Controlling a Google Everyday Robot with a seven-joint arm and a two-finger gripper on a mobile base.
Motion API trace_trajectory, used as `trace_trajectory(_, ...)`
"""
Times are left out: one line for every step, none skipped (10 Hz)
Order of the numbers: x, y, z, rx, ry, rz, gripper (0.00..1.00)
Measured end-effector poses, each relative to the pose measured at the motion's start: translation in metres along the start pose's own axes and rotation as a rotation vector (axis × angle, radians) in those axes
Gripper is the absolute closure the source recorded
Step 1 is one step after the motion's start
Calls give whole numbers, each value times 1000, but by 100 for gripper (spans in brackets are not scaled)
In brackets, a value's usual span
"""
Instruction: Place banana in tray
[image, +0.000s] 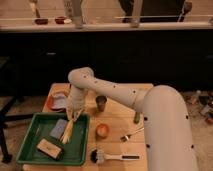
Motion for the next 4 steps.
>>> trace_trajectory(0, 0, 0, 0, 0, 0, 20)
trace_trajectory(0, 0, 0, 1, 0, 0, 20)
trace_trajectory(0, 0, 0, 1, 0, 0, 20)
trace_trajectory(0, 0, 0, 1, 0, 0, 20)
